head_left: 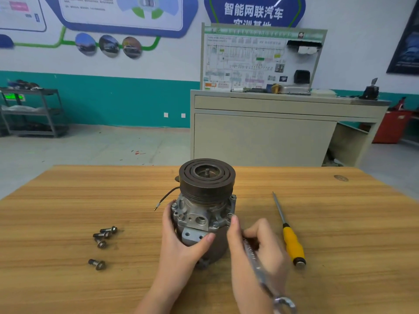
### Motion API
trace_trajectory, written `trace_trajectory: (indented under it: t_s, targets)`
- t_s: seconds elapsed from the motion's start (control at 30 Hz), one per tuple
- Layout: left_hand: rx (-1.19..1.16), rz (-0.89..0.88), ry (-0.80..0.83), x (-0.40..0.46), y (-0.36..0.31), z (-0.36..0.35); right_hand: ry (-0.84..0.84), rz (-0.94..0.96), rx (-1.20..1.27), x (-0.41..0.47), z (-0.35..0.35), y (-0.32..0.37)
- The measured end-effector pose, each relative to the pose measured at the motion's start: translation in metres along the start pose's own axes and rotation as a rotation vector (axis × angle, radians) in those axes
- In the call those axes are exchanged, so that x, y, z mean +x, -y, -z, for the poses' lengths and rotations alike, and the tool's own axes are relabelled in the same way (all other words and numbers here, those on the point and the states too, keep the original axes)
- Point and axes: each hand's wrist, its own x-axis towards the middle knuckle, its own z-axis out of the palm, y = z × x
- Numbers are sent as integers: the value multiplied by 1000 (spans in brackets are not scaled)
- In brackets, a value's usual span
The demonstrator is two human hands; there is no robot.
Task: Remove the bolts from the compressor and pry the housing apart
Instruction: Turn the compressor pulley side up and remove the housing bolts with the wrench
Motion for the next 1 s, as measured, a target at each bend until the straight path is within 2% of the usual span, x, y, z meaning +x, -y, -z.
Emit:
trace_trajectory:
  t_s: [0.1, 0.17, 0.27, 0.33, 0.43, 0.5, 0.57, 0.67, 0.77, 0.9, 1.0]
  targets:
    - [21, -7, -6, 0, 0, -1, 51, 65, -23, -7, 0, 0]
    - [31, -11, -21, -1, 1, -2, 73, -57, 75, -6, 4, -5]
    - [35, -1, -32, -3, 3, -3, 148, -235, 396, 3, 17, -30]
    - [33, 11, -30, -3, 4, -4, 326, -405, 653, 23, 29, -53]
    - [28, 28, -42, -3, 5, -6, 687, -857, 926, 69, 34, -78]
    - [21, 40, -52, -2, 4, -8, 881, -1108, 970, 95, 26, -87]
    - [10, 48, -61, -3, 3, -10, 970, -1228, 961, 109, 13, -92]
    - [3, 53, -59, -1, 4, -9, 959, -1172, 1059, 106, -7, -90]
    - [10, 55, -62, 0, 8, -8, 880, -972, 1134, 94, -12, -89]
    - [4, 58, -77, 2, 10, -8, 654, -622, 826, 82, -2, -82]
    - [8, 64, -100, 2, 7, -10, 384, -409, 692, 67, 2, -72]
